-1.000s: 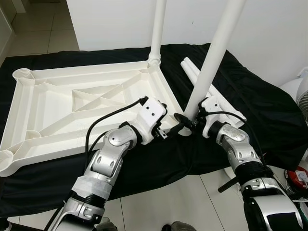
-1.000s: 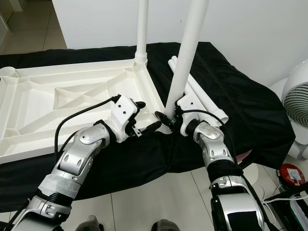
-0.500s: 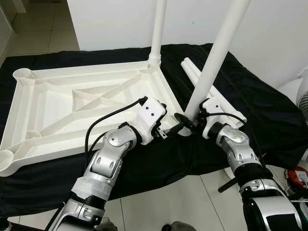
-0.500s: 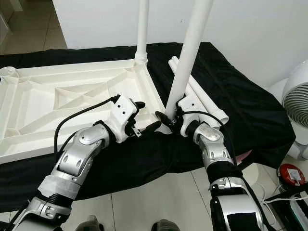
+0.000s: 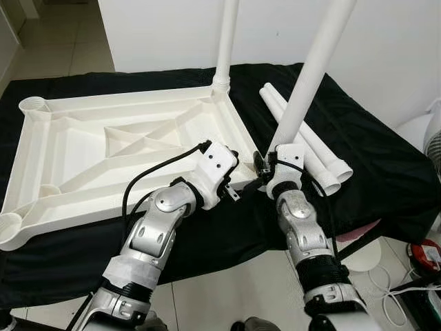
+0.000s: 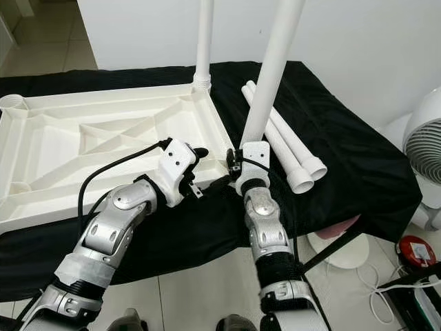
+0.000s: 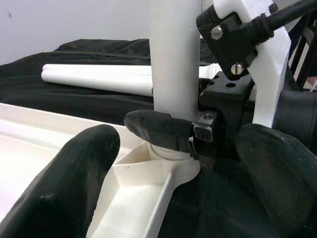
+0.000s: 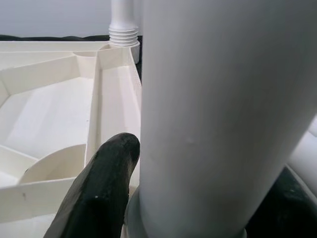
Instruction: Building children table
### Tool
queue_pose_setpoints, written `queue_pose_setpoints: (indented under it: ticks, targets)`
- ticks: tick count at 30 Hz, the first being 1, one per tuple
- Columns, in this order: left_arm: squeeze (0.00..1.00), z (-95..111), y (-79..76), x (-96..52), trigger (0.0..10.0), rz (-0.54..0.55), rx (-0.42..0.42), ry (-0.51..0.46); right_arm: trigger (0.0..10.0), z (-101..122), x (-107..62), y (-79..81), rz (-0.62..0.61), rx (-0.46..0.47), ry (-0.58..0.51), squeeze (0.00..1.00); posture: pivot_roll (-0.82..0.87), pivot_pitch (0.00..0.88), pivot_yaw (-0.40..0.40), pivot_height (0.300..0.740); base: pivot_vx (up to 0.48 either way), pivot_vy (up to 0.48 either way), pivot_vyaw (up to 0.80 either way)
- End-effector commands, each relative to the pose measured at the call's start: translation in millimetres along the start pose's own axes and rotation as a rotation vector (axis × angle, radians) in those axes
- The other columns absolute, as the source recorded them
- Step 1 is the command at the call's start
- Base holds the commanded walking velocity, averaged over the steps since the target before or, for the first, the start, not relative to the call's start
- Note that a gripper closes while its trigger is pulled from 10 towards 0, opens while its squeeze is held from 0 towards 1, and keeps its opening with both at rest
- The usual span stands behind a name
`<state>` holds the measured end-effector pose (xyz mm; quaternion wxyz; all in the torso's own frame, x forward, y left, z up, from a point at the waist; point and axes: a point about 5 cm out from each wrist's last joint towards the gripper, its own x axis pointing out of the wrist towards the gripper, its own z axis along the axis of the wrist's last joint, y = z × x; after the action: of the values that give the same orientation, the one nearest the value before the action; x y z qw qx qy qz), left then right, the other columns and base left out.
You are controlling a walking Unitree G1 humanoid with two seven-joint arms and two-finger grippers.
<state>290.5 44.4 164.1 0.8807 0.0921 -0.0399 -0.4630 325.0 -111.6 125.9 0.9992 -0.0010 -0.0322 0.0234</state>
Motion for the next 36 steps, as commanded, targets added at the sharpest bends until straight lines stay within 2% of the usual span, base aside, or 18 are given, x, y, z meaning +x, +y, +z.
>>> queue_pose_setpoints:
  ticks: [1, 4, 5, 6, 7, 9, 11, 16, 19, 20, 24, 28, 31, 33, 36]
  targets:
    - [0.0, -2, 1.2, -0.4, 10.0, 0.081, 0.003, 0.017, 10.0, -4, -3.1, 0.3, -0.027, 0.016, 0.017, 0.0, 0.02, 0.0, -0.05, 0.74, 0.0, 0.0, 0.0]
    - [0.0, -2, 1.3, -0.1, 10.0, 0.081, 0.004, 0.016, 10.0, -2, -3.4, 2.1, -0.014, 0.031, 0.003, 0.0, 0.02, 0.0, -0.05, 0.74, 0.0, 0.0, 0.0]
    - [0.0, -2, 1.3, 0.3, 10.0, 0.081, 0.005, 0.015, 10.0, 1, -3.4, 0.7, -0.013, 0.04, -0.012, 0.09, 0.02, 0.0, -0.051, 0.74, 0.0, 0.0, 0.0]
    - [0.0, -2, 1.3, 0.3, 10.0, 0.081, 0.005, 0.015, 10.0, 1, -3.4, 0.7, -0.013, 0.04, -0.012, 0.09, 0.02, 0.0, -0.051, 0.74, 0.0, 0.0, 0.0]
    - [0.0, -2, 1.4, 0.7, 10.0, 0.08, 0.005, 0.014, 10.0, 4, -3.1, -1.8, -0.011, 0.05, -0.027, 1.0, 0.02, 0.0, -0.051, 0.74, 0.0, 0.0, 0.0]
    - [0.0, -2, 1.5, 1.1, 10.0, 0.081, 0.007, 0.013, 10.0, 9, -4.6, -4.5, 0.011, 0.071, -0.055, 1.0, 0.02, 0.0, -0.052, 0.74, 0.0, 0.0, 0.0]
    - [0.0, -1, 2.2, 1.3, 10.0, 0.082, 0.009, 0.011, 10.0, 10, -12.2, -15.8, 0.084, 0.104, -0.078, 1.0, 0.02, 0.0, -0.054, 0.74, 0.0, 0.0, 0.0]
    - [0.0, -1, 2.9, 0.3, 10.0, 0.083, 0.013, 0.012, 10.0, 4, -28.8, -30.8, 0.194, 0.089, -0.065, 1.0, 0.02, 0.0, -0.052, 0.74, 0.0, 0.0, 0.0]
    - [0.0, -1, 3.0, 0.0, 10.0, 0.083, 0.014, 0.012, 10.0, 2, -31.7, -32.5, 0.223, 0.081, -0.06, 1.0, 0.02, 0.0, -0.05, 0.74, 0.0, 0.0, 0.0]
    - [0.0, -1, 3.3, 0.0, 10.0, 0.082, 0.015, 0.013, 10.0, 0, -34.0, -35.7, 0.251, 0.06, -0.048, 0.0, 0.01, 0.0, -0.046, 0.74, 0.0, 0.0, 0.0]
    - [0.0, 0, 4.1, 1.2, 10.0, 0.079, 0.017, 0.012, 10.0, -6, -35.2, -46.8, 0.312, 0.007, -0.023, 0.0, 0.01, 0.0, -0.038, 0.74, 0.0, 0.0, 0.0]
    - [0.0, 1, 4.5, 3.1, 10.0, 0.077, 0.02, 0.01, 10.0, -6, -23.2, -59.6, 0.353, -0.062, -0.016, 0.0, 0.01, 0.0, -0.035, 0.74, 0.0, 0.0, 0.0]
    - [0.0, 1, 4.4, 3.3, 10.0, 0.077, 0.02, 0.009, 10.0, -5, -21.1, -60.7, 0.364, -0.057, -0.017, 0.0, 0.01, 0.0, -0.035, 0.74, 0.0, 0.0, 0.0]
    - [0.0, 1, 4.6, 3.8, 10.0, 0.077, 0.019, 0.008, 10.0, -2, -10.6, -59.2, 0.413, -0.077, -0.014, 0.0, 0.01, 0.0, -0.033, 0.74, 0.0, 0.0, 0.0]
    - [0.0, 1, 4.6, 4.0, 10.0, 0.077, 0.02, 0.007, 10.0, 0, -6.4, -58.6, 0.43, -0.086, -0.012, 0.0, 0.01, 0.0, -0.034, 0.74, 0.0, 0.0, 0.0]
